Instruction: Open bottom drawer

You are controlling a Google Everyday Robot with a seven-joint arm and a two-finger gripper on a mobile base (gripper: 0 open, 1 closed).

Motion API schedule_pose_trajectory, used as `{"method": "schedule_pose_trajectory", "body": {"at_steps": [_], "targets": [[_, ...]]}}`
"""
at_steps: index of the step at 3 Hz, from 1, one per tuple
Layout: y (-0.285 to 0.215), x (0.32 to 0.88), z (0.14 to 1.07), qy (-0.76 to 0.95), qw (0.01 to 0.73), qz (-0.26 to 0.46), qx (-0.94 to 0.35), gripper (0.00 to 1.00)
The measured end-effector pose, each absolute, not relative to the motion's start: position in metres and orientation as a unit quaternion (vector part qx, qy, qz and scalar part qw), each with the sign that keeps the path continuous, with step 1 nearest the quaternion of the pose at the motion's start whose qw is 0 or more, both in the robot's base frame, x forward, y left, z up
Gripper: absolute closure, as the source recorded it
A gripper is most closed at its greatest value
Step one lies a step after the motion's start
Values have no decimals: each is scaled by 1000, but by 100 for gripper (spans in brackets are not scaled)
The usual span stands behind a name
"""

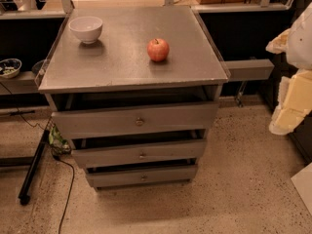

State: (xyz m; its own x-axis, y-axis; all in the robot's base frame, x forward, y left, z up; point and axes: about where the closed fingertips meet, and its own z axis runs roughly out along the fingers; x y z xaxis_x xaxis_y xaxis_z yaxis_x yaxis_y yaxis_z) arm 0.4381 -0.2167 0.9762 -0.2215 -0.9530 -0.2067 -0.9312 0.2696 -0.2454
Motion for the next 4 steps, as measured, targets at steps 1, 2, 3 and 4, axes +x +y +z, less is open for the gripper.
{"method": "schedule_pose_trajectory", "body": {"at_steps": [1, 2, 3, 4], "targets": [[-217, 438, 976, 781, 159, -34, -603, 0], [-203, 460, 932, 769, 177, -2, -615, 0], [-192, 496, 871, 756, 188, 35, -626, 0], [-172, 528, 808, 741, 183, 70, -642, 0]]}}
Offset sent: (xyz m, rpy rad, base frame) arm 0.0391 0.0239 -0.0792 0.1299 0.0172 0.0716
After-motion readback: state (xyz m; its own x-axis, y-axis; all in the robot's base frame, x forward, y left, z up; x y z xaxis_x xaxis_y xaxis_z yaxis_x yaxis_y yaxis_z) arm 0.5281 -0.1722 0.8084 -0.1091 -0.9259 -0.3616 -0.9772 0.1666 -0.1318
